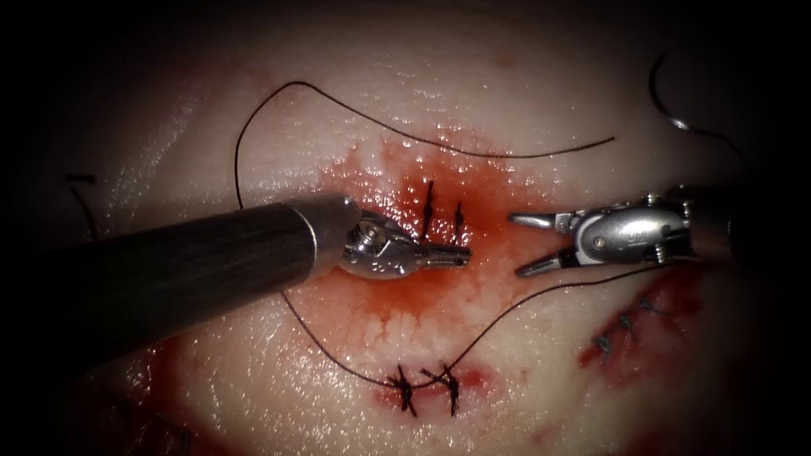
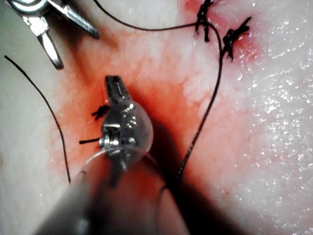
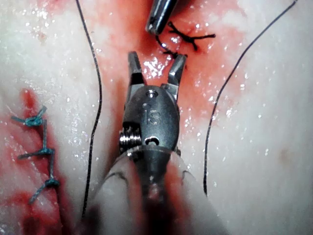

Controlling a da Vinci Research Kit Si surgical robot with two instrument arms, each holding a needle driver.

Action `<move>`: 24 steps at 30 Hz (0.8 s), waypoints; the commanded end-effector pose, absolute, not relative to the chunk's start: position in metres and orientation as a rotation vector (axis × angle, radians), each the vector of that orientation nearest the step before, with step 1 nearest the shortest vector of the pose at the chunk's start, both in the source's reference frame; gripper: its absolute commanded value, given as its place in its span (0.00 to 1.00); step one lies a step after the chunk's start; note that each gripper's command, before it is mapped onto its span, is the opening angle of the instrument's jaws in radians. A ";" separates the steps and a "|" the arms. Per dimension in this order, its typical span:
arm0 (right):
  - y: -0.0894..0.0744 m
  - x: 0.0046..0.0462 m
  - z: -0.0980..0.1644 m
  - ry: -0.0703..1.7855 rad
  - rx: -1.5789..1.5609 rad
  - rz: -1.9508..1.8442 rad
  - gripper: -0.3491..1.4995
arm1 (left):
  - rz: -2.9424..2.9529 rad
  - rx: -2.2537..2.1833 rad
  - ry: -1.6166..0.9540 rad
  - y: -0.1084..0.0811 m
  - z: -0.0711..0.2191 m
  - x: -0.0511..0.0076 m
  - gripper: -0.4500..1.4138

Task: Wound Closure

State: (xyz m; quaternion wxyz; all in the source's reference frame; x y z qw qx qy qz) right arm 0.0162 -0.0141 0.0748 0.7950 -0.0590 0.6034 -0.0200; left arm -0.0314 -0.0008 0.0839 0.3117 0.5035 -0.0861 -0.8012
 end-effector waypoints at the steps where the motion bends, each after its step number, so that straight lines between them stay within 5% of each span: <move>1: -0.014 0.0176 0.076 1.306 -0.127 -0.052 0.86 | -2.100 1.337 -0.227 -0.001 0.085 -0.0319 0.00; 9: -0.015 0.0202 0.077 1.379 -0.144 -0.070 0.86 | -2.066 1.381 -0.201 -0.001 0.084 -0.0317 0.05; 11: -0.014 0.0209 0.077 1.420 -0.149 -0.056 0.86 | -2.071 1.373 -0.207 -0.001 0.084 -0.0316 0.16; 14: -0.014 0.0219 0.077 1.445 -0.154 -0.045 0.86 | -2.081 1.370 -0.207 -0.001 0.084 -0.0316 0.20; 24: -0.015 0.0241 0.077 1.445 -0.175 -0.035 0.88 | -2.094 1.379 -0.195 -0.001 0.083 -0.0320 0.20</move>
